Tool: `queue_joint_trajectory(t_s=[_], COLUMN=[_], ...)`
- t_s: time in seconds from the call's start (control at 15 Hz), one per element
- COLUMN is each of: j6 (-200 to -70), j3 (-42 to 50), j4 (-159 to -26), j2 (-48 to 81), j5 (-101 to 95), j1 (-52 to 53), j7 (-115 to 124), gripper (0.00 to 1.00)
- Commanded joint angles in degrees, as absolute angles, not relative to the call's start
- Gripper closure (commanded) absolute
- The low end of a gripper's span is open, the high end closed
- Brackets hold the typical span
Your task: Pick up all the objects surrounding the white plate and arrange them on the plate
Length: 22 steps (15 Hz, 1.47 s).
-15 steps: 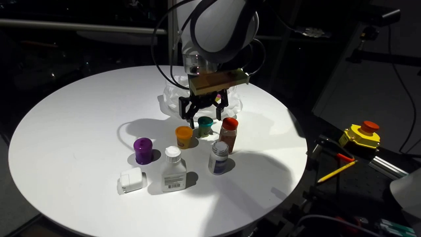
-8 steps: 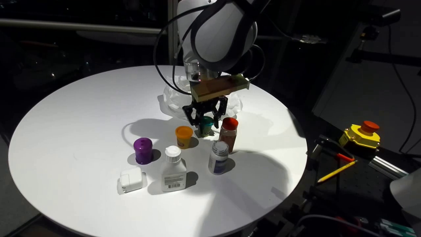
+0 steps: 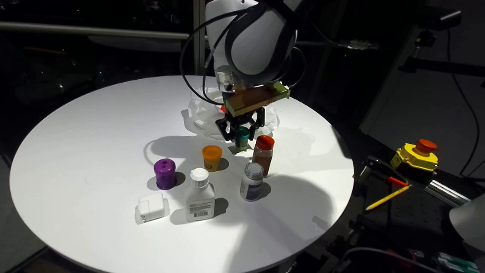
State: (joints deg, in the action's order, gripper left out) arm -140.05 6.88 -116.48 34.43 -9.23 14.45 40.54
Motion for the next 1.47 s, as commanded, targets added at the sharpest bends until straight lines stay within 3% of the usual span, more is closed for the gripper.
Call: queue_joint_trajectory(t_s=[0.0, 0.6, 0.93, 1.4], j6=[-139.16, -145.33, -150.87, -148.14], j3=[9.27, 15.30, 13.30, 7.61], j4=[-117.78, -110.37, -101.85, -93.55], j2=[30.11, 24.76, 32.88, 43.54], j5=[-13.61, -28.75, -21.70, -6.80], j1=[17.02, 12.50, 5.47, 1.39], j7=[42.36, 46.61, 41.88, 27.95], gripper=[0.80, 0.80, 0.80, 0.80])
